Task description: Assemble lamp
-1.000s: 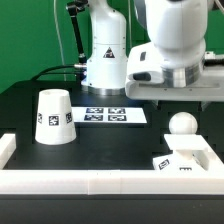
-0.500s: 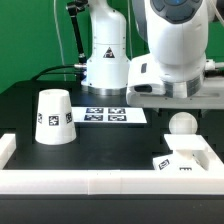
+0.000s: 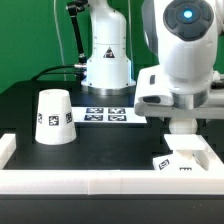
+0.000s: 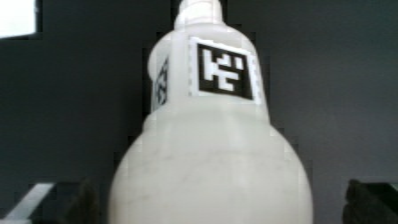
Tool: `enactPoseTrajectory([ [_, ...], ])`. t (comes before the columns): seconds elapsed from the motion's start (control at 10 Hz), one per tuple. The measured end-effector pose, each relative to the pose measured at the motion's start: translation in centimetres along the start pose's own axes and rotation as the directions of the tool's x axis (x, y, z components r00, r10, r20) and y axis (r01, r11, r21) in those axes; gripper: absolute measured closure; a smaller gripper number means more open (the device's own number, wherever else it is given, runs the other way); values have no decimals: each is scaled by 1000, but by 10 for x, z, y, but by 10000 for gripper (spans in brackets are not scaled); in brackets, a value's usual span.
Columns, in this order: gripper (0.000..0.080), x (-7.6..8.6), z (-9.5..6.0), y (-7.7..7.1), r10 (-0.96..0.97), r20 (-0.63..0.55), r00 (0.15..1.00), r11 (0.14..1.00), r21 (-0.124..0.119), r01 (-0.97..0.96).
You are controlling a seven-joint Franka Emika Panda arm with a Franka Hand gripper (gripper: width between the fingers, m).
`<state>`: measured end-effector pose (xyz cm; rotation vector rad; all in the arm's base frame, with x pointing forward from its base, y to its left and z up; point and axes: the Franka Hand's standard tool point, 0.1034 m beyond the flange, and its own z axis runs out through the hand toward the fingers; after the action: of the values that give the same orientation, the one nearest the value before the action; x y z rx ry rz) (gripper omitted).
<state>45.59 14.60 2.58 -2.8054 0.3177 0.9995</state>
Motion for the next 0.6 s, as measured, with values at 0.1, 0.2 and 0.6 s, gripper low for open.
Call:
enactPoseTrajectory([
  [0.1,101,-1,5,1,1,9,1000,1000,-3,-1],
  [0.2,101,-2,10,2,2,16,1000,1000,-6,-2],
  [0.6,228,-5,22,4,5,29,1000,1000,-14,-5],
])
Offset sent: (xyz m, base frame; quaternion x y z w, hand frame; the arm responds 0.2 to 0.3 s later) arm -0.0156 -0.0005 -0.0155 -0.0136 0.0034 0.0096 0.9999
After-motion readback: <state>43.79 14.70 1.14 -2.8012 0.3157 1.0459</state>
